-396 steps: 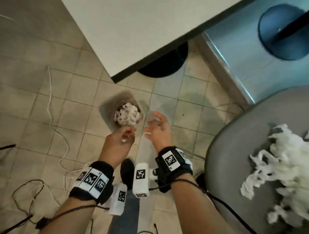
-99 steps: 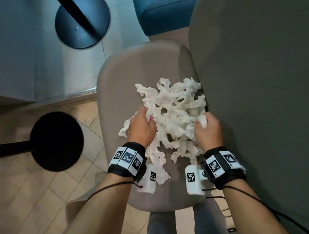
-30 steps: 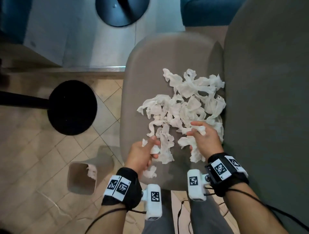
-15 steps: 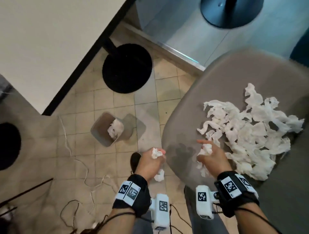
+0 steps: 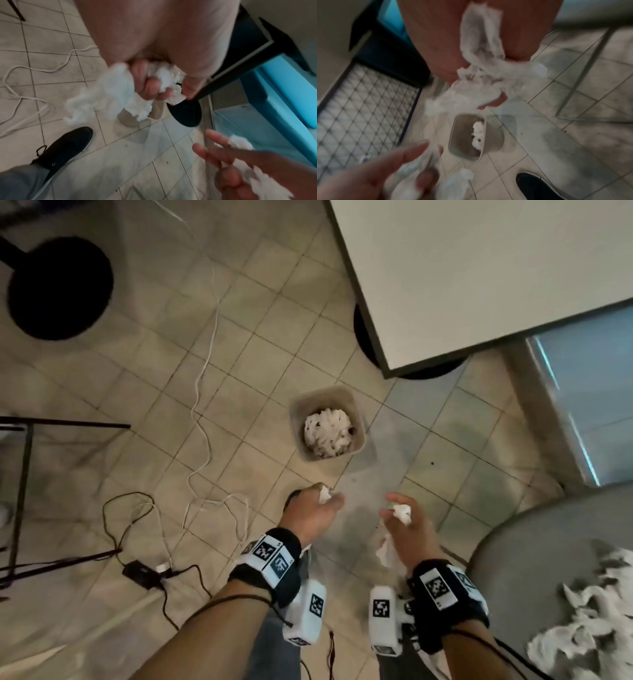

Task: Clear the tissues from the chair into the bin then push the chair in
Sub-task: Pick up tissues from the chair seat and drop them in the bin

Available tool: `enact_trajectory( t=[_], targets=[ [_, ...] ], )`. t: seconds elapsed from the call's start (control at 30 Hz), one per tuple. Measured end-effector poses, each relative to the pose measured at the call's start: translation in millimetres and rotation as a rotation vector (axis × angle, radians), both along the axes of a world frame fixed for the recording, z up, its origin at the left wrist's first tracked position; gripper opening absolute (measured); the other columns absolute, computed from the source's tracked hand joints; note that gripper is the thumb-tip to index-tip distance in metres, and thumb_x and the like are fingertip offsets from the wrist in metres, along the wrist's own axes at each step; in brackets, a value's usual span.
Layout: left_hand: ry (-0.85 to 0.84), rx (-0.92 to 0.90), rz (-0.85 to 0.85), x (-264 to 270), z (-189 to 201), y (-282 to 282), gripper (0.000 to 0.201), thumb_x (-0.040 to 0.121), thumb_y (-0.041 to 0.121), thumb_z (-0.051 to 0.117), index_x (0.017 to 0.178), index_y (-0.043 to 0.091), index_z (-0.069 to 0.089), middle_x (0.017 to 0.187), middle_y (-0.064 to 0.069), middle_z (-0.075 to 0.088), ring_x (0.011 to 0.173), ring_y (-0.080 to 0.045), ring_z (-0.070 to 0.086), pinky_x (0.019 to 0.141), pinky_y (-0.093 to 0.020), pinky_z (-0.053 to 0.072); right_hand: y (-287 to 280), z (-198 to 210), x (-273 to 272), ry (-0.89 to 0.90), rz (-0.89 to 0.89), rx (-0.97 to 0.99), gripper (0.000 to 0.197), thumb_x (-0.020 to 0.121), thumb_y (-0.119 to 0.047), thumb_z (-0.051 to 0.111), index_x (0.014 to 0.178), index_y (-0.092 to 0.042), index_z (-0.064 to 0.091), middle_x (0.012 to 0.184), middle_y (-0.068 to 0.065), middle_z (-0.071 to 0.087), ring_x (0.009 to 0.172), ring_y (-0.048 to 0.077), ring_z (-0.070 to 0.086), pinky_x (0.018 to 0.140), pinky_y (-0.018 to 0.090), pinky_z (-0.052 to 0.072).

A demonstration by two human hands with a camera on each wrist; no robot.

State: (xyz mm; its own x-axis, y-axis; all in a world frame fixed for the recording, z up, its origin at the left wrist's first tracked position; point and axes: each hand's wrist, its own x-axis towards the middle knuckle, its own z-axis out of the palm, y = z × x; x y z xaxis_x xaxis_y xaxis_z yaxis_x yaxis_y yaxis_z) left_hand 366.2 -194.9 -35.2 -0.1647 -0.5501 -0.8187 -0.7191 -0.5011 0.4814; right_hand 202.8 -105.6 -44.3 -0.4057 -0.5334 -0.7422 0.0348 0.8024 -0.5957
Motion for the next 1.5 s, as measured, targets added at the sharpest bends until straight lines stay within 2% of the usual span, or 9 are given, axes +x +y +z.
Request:
enact_trajectory(
  t=[0.13, 0.3, 0.47, 0.57, 0.7, 0.87, 1.0, 1.13, 1.5],
  targets=[
    [0.043, 0.063, -0.094, 20.9, -44.7, -48.1, 0.047, 0.069, 0.024, 0.051, 0.113, 0.037, 0.054, 0.117, 0.001, 0.052, 0.108, -0.023, 0.056, 0.096, -0.035, 0.048, -75.6, -40.0, 37.9, 0.008, 0.083, 0.024, 0.024, 0.088, -0.010, 0.060, 0.107, -0.023, 0.065, 0.081, 0.005, 0.061, 0.063, 0.014, 0.054, 0.055, 0.016, 0.043],
    [0.006, -0.035, -0.178, 28.0, -109.9, -98.8, 0.058, 0.082, -0.001, 0.054, 0.136, 0.019, 0.045, 0.129, -0.016, 0.045, 0.117, -0.035, 0.050, 0.093, -0.030, 0.041, -141.8, -104.7, 61.0, -0.104, -0.037, 0.088, 0.061, 0.054, -0.012, 0.044, 0.111, -0.027, 0.060, 0.095, 0.009, 0.061, 0.081, 0.024, 0.055, 0.071, 0.037, 0.045],
    [-0.019, -0.107, -0.156, 21.6, -167.1, -142.0, 0.066, 0.081, 0.024, 0.074, 0.139, 0.017, 0.043, 0.135, -0.014, 0.051, 0.120, -0.034, 0.053, 0.099, -0.040, 0.046, -178.5, -168.0, 54.1, 0.048, 0.066, 0.113, 0.061, 0.073, -0.004, 0.051, 0.129, -0.028, 0.047, 0.118, 0.007, 0.052, 0.102, 0.030, 0.055, 0.087, 0.045, 0.051],
    [-0.038, -0.150, -0.139, 9.3, -195.4, -160.4, 0.056, 0.085, 0.015, 0.060, 0.138, 0.018, 0.042, 0.135, -0.014, 0.055, 0.118, -0.036, 0.056, 0.096, -0.041, 0.048, -196.8, -189.0, 45.1, 0.109, 0.057, 0.092, 0.067, 0.081, -0.001, 0.065, 0.139, -0.016, 0.037, 0.113, 0.005, 0.051, 0.100, 0.026, 0.056, 0.089, 0.044, 0.052],
    [-0.018, -0.201, -0.175, -5.3, -223.3, -173.3, 0.065, 0.085, 0.019, 0.059, 0.144, 0.031, 0.036, 0.140, -0.009, 0.051, 0.116, -0.031, 0.059, 0.095, -0.047, 0.051, -218.2, -203.2, 31.8, 0.098, 0.027, 0.074, 0.080, 0.076, -0.024, 0.078, 0.143, -0.026, 0.033, 0.116, 0.000, 0.052, 0.104, 0.024, 0.057, 0.090, 0.046, 0.054],
    [-0.015, -0.162, -0.324, -7.8, -234.1, -181.7, 0.074, 0.089, 0.016, 0.060, 0.154, 0.029, 0.028, 0.159, -0.007, 0.026, 0.144, -0.028, 0.033, 0.115, -0.041, 0.035, -219.1, -222.8, 23.6, 0.092, 0.178, 0.206, 0.093, 0.059, -0.046, 0.077, 0.140, -0.029, 0.035, 0.132, 0.007, 0.057, 0.113, 0.031, 0.060, 0.092, 0.053, 0.053],
    [-0.054, -0.185, -0.388, -0.4, -216.9, -183.1, 0.062, 0.091, 0.023, 0.060, 0.149, 0.030, 0.038, 0.157, -0.005, 0.035, 0.140, -0.028, 0.039, 0.109, -0.034, 0.035, -203.8, -215.1, 24.2, 0.051, 0.262, 0.214, 0.066, 0.067, -0.038, 0.075, 0.124, -0.030, 0.044, 0.110, 0.000, 0.061, 0.092, 0.025, 0.063, 0.080, 0.041, 0.054],
    [-0.046, -0.156, -0.369, 7.2, -174.6, -175.7, 0.039, 0.095, 0.025, 0.054, 0.134, 0.031, 0.055, 0.140, -0.001, 0.056, 0.124, -0.025, 0.055, 0.102, -0.034, 0.045, -170.1, -176.0, 29.0, -0.055, 0.169, 0.187, 0.060, 0.082, -0.024, 0.067, 0.136, -0.032, 0.042, 0.124, 0.003, 0.061, 0.108, 0.027, 0.064, 0.096, 0.049, 0.052],
    [0.070, -0.152, -0.601, -29.3, -16.2, -80.8, 0.023, 0.096, 0.025, 0.055, 0.116, 0.029, 0.064, 0.109, 0.010, 0.067, 0.096, -0.011, 0.064, 0.092, -0.033, 0.051, -60.6, -31.8, 5.2, -0.079, -0.428, -0.089, 0.031, 0.093, -0.017, 0.059, 0.119, -0.032, 0.049, 0.097, -0.001, 0.063, 0.079, 0.022, 0.066, 0.068, 0.030, 0.053]
  ],
)
